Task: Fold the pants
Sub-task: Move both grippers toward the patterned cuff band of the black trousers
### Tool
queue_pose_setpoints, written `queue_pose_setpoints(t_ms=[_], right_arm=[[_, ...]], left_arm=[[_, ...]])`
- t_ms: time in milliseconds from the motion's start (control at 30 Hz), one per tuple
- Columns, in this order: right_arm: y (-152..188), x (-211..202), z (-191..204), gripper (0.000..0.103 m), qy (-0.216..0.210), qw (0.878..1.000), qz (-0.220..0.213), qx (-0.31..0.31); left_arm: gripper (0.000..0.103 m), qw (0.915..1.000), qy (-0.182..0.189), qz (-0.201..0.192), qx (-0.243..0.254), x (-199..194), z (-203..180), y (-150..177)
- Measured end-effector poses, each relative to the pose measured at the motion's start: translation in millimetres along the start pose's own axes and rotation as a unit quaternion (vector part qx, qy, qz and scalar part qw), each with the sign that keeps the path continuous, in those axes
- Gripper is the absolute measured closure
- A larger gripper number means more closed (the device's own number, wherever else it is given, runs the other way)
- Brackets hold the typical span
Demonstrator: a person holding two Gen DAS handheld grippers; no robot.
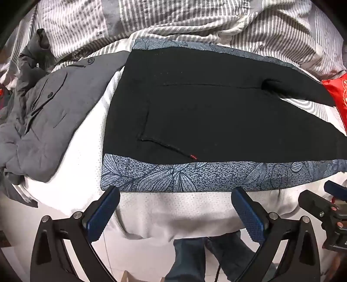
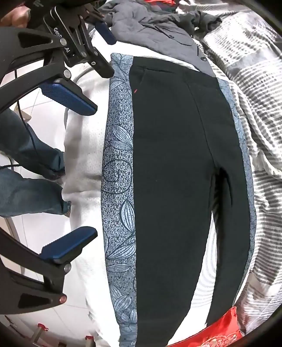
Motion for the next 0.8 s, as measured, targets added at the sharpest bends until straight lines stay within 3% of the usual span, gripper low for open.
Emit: queue_pose_setpoints(t_ms=[333, 800], right_arm=[[1, 1, -3, 0.000, -0.001, 1.000, 0.001, 0.007], [9, 9, -13, 0.000, -0.006, 1.000, 0.006, 0.017]], left_arm=[[0.000, 0.9999, -0.014, 0.001, 0.007, 2, -5, 0], [0.000, 1.0000, -0.002, -0.001, 0.000, 7, -9, 8]])
Point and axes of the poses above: each gripper's, at about its wrist camera, not at the fingertips, and x roughly the way its jaws point, z to its left, y to its underside, the point moved 4 cm from there along x, roughly the way its jaws point, and after that the axes turned 9 degrees about -y, right-handed, at the moved point
